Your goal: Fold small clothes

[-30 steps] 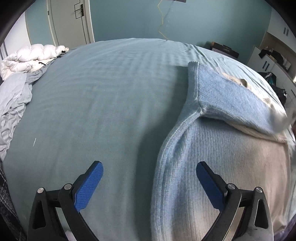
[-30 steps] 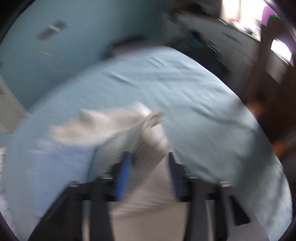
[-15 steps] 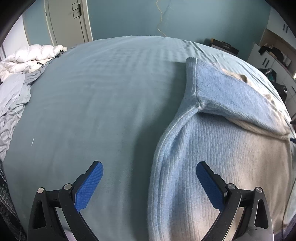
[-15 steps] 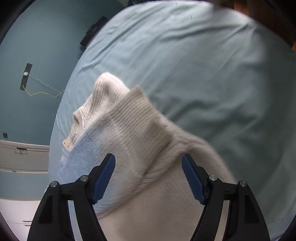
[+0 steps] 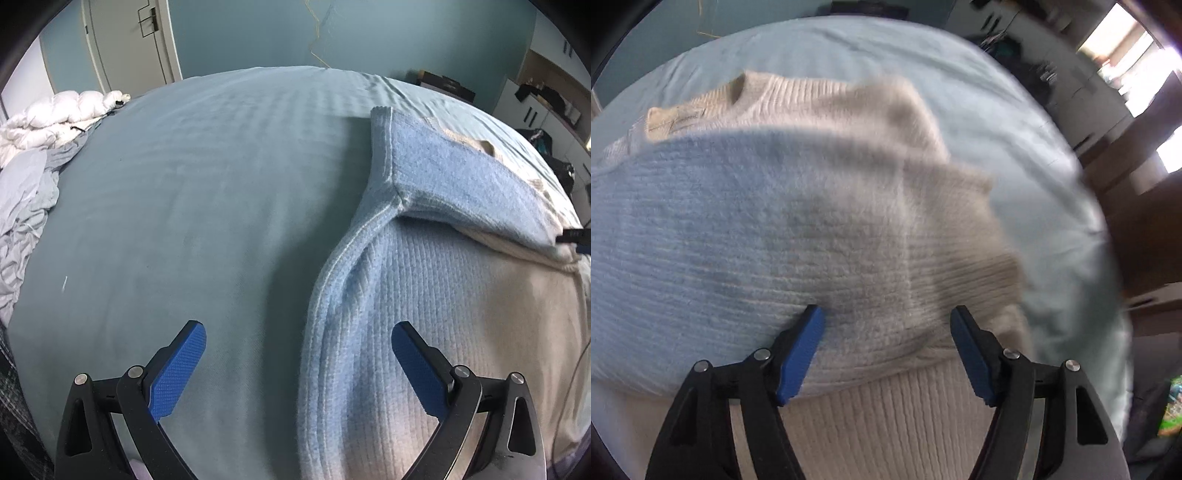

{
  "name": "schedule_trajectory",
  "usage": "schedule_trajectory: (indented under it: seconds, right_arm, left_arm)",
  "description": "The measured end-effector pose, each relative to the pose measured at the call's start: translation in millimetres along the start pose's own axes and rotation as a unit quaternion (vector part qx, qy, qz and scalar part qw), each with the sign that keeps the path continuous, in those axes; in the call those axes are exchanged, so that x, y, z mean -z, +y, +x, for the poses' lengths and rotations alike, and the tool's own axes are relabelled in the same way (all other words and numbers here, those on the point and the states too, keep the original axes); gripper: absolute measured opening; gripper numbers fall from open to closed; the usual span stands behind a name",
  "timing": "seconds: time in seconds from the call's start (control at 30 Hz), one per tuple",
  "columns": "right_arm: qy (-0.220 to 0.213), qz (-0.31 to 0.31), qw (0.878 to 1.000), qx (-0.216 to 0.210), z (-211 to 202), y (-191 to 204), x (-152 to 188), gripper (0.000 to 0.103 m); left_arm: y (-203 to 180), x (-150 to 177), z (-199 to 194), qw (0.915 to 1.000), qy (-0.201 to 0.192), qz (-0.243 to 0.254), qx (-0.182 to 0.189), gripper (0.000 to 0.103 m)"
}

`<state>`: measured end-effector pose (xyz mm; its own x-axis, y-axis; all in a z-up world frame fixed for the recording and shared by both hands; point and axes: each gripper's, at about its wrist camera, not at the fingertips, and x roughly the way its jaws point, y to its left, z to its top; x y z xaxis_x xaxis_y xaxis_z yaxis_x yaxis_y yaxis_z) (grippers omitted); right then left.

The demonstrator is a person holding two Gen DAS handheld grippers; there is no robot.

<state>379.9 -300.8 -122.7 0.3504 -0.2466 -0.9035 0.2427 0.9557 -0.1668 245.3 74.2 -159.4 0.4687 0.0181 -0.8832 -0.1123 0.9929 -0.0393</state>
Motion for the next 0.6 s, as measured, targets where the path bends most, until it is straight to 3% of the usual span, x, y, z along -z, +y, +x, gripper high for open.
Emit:
schedule_trajectory:
  seconds: [0.07,0.17,0.27,0.3,0.33,0.43,0.6]
  right_arm:
    - [-0.026,-0.016,0.998,-0.061,-24,29,4,0.067]
    - [0.012,-0.048,0.993,-0.108,-24,76,17,0.067]
    - [0.048,-0.075,0.991,-0.105,4,102,41,0.070]
    - [0.017,-0.081,0.992,-0.093,2,104,51,0.075]
    - [-0.002,-0.080,0.993,-0.088,-3,102,56,0.077]
    - [0.028,-0.045,0.994,-0.095,-22,84,58,0.078]
    - [-0.008,-0.064,0.993,-0.098,-118,27,76,0.078]
  left_arm:
    - [0,-1,2,1.0000,0.004,-0.002,0.003,0.102]
    - [0,-2,-1,1.0000,-0.003,-0.003,-0.006,0.102]
    - [-1,-2,-7,0.9999,-0.015,-0.005,0.001,0.102]
    - [-1,-1,-8,0.9999,-0.014,-0.005,0.004,0.102]
    - [-2,0,-8,0.9999,-0.013,-0.003,0.004,0.102]
    - [-5,4,-7,0.9999,-0.009,0.010,-0.005,0.102]
    - [-16,13,-8,0.9989,-0.008,0.041,-0.023,0.102]
